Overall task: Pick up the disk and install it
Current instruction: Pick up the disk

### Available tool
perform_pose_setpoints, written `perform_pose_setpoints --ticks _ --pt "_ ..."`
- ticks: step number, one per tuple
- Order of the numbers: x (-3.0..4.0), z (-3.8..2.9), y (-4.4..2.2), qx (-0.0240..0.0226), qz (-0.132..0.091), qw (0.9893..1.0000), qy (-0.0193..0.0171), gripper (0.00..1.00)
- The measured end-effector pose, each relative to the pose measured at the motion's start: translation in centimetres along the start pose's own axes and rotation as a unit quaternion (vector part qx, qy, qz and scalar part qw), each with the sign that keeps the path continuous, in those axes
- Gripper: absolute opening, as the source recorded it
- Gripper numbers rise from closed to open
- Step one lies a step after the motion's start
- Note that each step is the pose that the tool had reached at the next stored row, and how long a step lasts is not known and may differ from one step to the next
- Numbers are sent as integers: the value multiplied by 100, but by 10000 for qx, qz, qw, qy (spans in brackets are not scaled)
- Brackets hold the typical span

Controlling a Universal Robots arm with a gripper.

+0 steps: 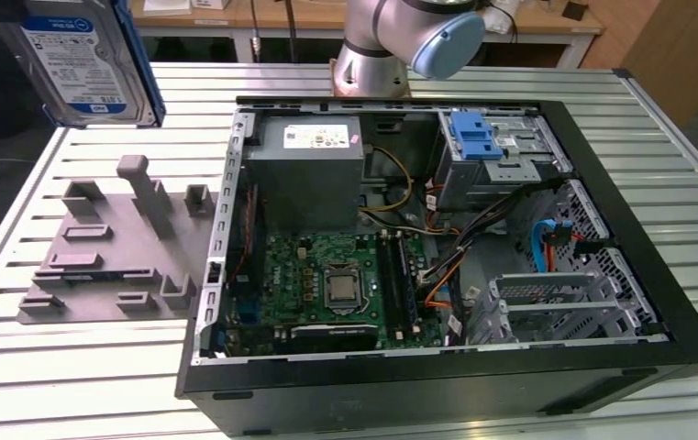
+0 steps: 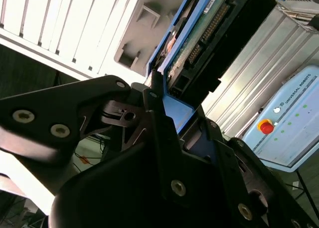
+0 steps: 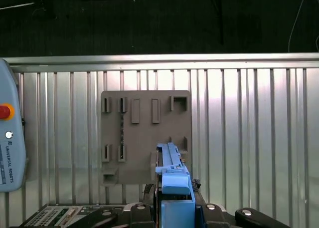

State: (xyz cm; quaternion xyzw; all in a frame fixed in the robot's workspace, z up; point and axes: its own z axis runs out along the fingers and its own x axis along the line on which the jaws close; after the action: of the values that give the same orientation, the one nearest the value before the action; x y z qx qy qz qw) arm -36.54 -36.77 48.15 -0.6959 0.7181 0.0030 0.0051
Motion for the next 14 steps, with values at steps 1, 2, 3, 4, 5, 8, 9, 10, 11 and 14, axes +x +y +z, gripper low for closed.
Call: perform_pose_setpoints --ticks 1,2,3,4,5,8,9,10,11,14 --pt "3 0 -23 0 0 10000 0 36" --pt "7 0 -46 0 0 10000 0 36" --pt "10 0 -68 0 0 10000 1 36" --pt "14 0 -87 0 0 10000 1 36" --pt "17 0 -102 0 -1 10000 2 36" --pt "32 0 -139 0 0 10000 3 36" --pt "42 0 -150 0 0 10000 3 36" --pt "53 0 -162 0 0 10000 3 36" --pt "64 0 -175 0 0 10000 3 36" --pt "120 -1 -234 0 0 10000 3 36"
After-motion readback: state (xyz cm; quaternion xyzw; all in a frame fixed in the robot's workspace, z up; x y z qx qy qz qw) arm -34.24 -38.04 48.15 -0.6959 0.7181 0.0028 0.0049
